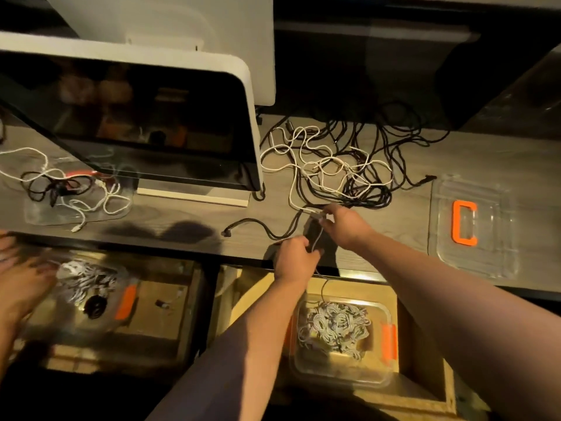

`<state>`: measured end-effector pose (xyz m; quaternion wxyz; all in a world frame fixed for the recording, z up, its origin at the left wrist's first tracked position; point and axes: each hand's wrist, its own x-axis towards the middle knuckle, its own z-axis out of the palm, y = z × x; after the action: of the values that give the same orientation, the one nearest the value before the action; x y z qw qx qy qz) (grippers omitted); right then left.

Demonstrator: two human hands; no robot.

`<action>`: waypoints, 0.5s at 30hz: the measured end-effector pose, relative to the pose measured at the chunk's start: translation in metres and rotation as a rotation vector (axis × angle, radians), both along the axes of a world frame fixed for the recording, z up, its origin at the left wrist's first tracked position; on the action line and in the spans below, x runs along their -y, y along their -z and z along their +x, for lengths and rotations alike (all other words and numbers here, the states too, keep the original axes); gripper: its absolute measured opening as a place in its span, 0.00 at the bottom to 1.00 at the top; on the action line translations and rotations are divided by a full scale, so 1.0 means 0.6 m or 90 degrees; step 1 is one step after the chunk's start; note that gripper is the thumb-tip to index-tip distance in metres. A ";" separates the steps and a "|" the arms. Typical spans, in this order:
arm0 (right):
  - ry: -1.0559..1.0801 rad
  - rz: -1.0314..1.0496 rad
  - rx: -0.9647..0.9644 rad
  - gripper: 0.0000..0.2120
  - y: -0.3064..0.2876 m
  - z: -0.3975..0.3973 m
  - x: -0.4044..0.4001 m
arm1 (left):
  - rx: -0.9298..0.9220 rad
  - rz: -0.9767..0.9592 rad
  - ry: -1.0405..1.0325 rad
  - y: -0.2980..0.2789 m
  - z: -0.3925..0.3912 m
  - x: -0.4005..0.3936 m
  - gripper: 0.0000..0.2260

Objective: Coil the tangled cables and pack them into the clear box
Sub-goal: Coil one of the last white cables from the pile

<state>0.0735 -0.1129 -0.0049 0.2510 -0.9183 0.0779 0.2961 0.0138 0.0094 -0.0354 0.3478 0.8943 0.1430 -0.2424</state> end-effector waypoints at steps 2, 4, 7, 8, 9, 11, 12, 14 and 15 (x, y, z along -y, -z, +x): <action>0.015 0.022 -0.026 0.18 0.013 0.010 -0.014 | -0.018 0.029 0.026 0.012 0.004 0.005 0.12; 0.042 0.067 -0.054 0.20 0.025 0.022 -0.023 | -0.017 0.066 0.064 0.019 0.011 0.008 0.13; 0.115 0.180 -0.094 0.17 0.037 0.033 -0.033 | -0.004 0.098 0.130 0.025 0.022 0.008 0.10; 0.124 0.201 -0.084 0.13 0.040 0.031 -0.034 | -0.003 0.095 0.137 0.028 0.023 0.006 0.09; 0.128 0.208 -0.066 0.08 0.040 0.027 -0.033 | -0.008 0.079 0.122 0.030 0.022 0.004 0.08; 0.145 0.230 -0.034 0.07 0.034 0.012 -0.026 | -0.018 0.026 0.048 0.035 0.015 -0.003 0.04; 0.164 0.250 -0.024 0.08 0.029 0.002 -0.021 | -0.015 -0.001 0.012 0.037 0.009 -0.008 0.02; 0.214 0.296 0.001 0.09 0.012 -0.018 -0.011 | 0.000 -0.032 0.006 0.035 -0.004 -0.011 0.05; 0.239 0.319 0.016 0.09 0.003 -0.029 -0.005 | 0.000 -0.049 0.018 0.032 -0.012 -0.011 0.06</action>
<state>0.0563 -0.1099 -0.0066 0.5204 -0.8013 0.1673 0.2430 0.0063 0.0158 -0.0546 0.3786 0.8820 0.1214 -0.2528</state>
